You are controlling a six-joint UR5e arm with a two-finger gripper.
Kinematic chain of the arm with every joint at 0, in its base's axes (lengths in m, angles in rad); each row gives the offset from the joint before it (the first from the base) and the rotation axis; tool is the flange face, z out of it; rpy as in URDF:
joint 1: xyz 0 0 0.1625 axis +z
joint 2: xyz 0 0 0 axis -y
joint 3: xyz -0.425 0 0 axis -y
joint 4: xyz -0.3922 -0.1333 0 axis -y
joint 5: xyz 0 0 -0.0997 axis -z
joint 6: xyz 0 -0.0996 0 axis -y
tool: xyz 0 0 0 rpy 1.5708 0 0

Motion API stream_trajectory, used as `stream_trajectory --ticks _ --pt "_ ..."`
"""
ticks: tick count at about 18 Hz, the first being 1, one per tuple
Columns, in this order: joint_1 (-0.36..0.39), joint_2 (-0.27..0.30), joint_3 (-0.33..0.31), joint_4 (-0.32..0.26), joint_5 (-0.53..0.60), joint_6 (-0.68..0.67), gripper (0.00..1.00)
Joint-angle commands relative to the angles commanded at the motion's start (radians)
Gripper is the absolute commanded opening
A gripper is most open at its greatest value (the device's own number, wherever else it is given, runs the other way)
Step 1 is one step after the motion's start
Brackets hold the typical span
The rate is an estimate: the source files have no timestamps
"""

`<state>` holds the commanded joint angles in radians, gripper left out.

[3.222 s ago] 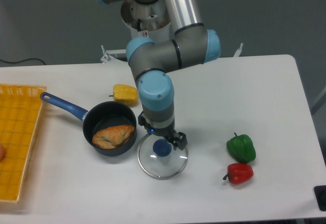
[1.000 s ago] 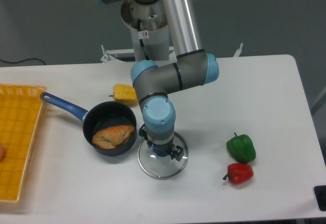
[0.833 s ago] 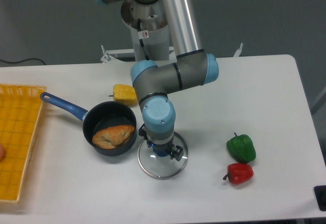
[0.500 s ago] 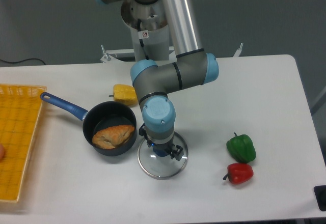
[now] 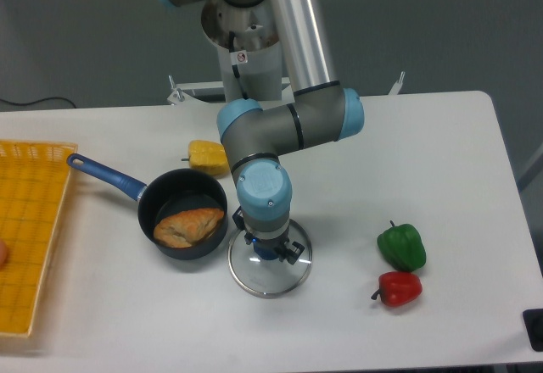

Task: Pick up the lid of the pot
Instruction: 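Hold the blue knob firmly in the closed gripper, then lift the glass lid up off the table by its knob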

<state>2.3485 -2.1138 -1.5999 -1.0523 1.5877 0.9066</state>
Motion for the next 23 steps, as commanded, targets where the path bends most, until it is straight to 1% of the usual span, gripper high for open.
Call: stream_trajectory --ticks 1,5,6,7,9,10,13,16,21,23 --pt "0.0 0.003 0.002 -0.003 0.0 0.0 0.45" --pt "0.002 0.008 0.015 -0.012 0.002 0.003 0.44" --pt "0.003 0.009 0.031 -0.027 0.002 0.005 0.44" --pt "0.003 0.009 0.05 -0.066 0.002 0.012 0.44" --pt "0.003 0.009 0.095 -0.167 0.003 0.061 0.44" --pt "0.005 0.012 0.103 -0.188 0.003 0.078 0.44" --pt "0.011 0.041 0.103 -0.198 0.002 0.093 0.44" --pt "0.012 0.064 0.1 -0.199 0.0 0.159 0.44" --pt "0.028 0.1 0.104 -0.203 -0.012 0.167 0.44" --pt "0.028 0.121 0.107 -0.198 -0.024 0.193 0.44"
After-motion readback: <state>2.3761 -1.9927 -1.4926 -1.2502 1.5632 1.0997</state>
